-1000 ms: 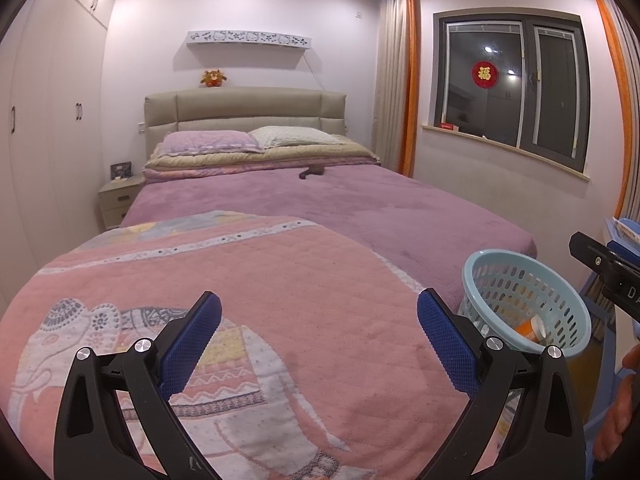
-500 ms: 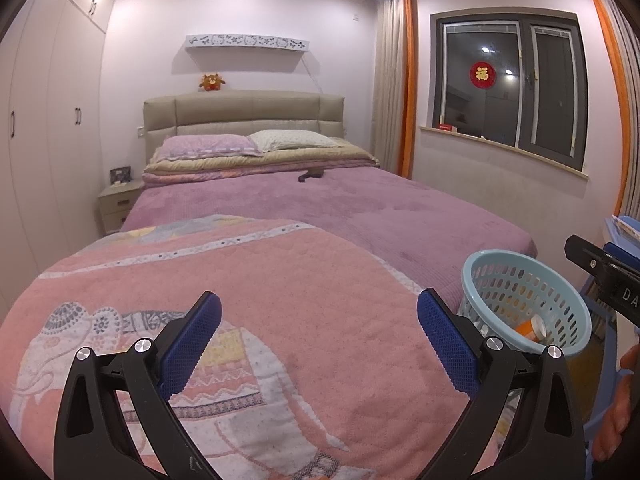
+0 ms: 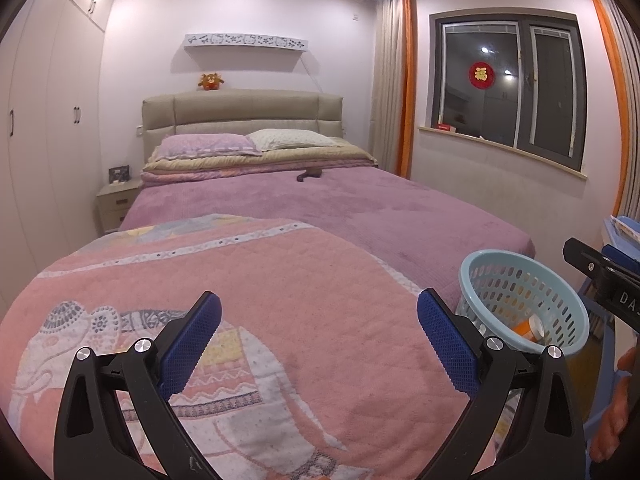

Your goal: Collect trash

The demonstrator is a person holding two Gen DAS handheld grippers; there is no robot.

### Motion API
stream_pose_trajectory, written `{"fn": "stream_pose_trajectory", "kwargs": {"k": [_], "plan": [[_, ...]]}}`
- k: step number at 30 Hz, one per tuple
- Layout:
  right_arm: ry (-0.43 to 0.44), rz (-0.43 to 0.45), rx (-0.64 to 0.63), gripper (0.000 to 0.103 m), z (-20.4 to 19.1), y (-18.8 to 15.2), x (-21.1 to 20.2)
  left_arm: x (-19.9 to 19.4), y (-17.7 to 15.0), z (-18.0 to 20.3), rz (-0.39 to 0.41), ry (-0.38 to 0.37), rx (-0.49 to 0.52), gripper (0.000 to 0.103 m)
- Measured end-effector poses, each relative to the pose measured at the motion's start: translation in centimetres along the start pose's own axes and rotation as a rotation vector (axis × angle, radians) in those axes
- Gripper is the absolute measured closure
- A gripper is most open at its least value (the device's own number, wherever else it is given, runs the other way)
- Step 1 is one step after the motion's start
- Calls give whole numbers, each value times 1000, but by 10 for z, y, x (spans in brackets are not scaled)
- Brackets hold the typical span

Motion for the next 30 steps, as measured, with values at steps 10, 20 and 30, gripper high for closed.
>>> {"fn": "stream_pose_trajectory", "kwargs": {"k": [10,20,30], "plan": [[0,-5,-1,23,0,-4,1,-2,0,1,6,8,7,8],[-3,-4,-6,23,1,-6,-2,-6,7,5,33,23,19,8],[-7,13,9,23,4,1,-12,-30,15,12,31,-3,34,8]]}}
Point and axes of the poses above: each gripper's, at about its wrist camera, not at the fingertips, and x roughly the way its jaws point, z to its right, y to its top, the point moved 10 cm from there along x, roughly the way its jaws point, and after that the axes turned 15 degrees about -x, right-handed, at the moved point
